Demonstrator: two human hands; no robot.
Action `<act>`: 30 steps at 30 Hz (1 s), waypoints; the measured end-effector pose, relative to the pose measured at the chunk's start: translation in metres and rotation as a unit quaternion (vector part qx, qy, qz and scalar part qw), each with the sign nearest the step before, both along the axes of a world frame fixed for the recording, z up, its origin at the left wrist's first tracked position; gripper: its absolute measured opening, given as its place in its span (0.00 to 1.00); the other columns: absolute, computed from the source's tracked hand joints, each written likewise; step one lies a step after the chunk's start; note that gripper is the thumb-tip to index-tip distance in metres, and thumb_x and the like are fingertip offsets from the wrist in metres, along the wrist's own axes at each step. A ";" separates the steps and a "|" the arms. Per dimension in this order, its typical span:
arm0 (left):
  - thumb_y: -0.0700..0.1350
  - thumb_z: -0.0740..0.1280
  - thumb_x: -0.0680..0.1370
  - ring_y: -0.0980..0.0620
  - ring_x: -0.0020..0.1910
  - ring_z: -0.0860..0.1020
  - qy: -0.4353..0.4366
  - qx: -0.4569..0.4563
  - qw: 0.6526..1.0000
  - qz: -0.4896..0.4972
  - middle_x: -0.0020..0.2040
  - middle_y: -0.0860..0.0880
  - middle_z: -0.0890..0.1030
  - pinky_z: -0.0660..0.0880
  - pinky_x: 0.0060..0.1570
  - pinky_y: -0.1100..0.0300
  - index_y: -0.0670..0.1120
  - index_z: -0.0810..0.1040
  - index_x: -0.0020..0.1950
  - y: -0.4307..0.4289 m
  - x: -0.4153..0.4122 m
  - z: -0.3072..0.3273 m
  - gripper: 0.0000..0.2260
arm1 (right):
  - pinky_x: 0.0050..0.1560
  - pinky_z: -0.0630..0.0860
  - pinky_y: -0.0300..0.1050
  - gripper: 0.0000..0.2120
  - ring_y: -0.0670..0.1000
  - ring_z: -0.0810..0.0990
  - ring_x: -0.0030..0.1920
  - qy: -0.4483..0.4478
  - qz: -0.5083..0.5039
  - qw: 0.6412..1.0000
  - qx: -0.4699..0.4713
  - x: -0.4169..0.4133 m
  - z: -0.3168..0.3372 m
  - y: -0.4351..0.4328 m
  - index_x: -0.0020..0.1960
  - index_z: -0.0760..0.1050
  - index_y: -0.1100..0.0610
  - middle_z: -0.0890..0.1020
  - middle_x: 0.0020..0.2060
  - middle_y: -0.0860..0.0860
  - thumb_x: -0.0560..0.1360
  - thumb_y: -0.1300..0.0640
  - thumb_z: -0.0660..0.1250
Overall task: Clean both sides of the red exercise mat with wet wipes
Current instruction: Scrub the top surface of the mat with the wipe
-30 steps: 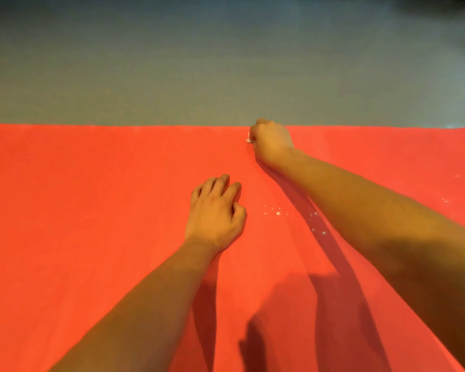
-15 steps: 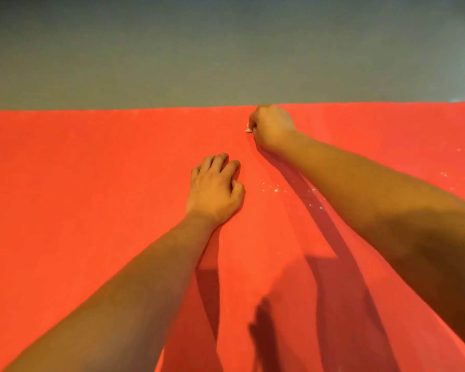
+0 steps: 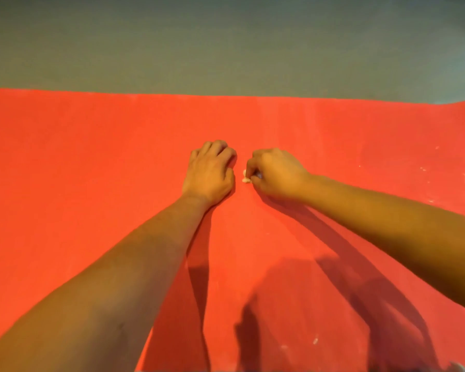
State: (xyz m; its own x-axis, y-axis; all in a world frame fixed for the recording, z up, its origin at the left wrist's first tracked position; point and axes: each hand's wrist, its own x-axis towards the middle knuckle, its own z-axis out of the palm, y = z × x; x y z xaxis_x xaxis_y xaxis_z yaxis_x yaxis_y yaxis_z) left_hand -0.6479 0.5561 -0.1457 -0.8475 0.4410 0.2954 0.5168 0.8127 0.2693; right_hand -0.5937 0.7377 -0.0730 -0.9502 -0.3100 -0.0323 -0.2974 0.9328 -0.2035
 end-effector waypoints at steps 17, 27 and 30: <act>0.47 0.60 0.71 0.43 0.56 0.74 0.005 0.026 1.000 -0.007 0.56 0.48 0.76 0.72 0.50 0.47 0.50 0.81 0.57 0.000 -0.001 0.000 0.17 | 0.40 0.77 0.52 0.10 0.57 0.81 0.45 0.004 0.030 1.000 -0.005 0.069 -0.009 -0.009 0.48 0.83 0.49 0.80 0.46 0.49 0.74 0.58 0.64; 0.45 0.63 0.72 0.45 0.50 0.74 0.008 0.040 0.999 -0.004 0.51 0.49 0.75 0.71 0.44 0.49 0.50 0.81 0.53 -0.001 -0.001 -0.001 0.12 | 0.43 0.76 0.49 0.10 0.61 0.82 0.49 0.018 -0.095 0.995 0.033 -0.025 -0.008 -0.006 0.50 0.84 0.51 0.84 0.48 0.54 0.72 0.58 0.66; 0.45 0.63 0.72 0.45 0.50 0.75 0.007 0.020 1.000 -0.001 0.52 0.50 0.77 0.72 0.43 0.50 0.50 0.81 0.53 -0.002 0.001 0.002 0.11 | 0.44 0.77 0.51 0.09 0.61 0.82 0.49 0.022 -0.082 0.996 0.033 0.000 -0.006 -0.013 0.50 0.84 0.52 0.83 0.49 0.53 0.75 0.58 0.65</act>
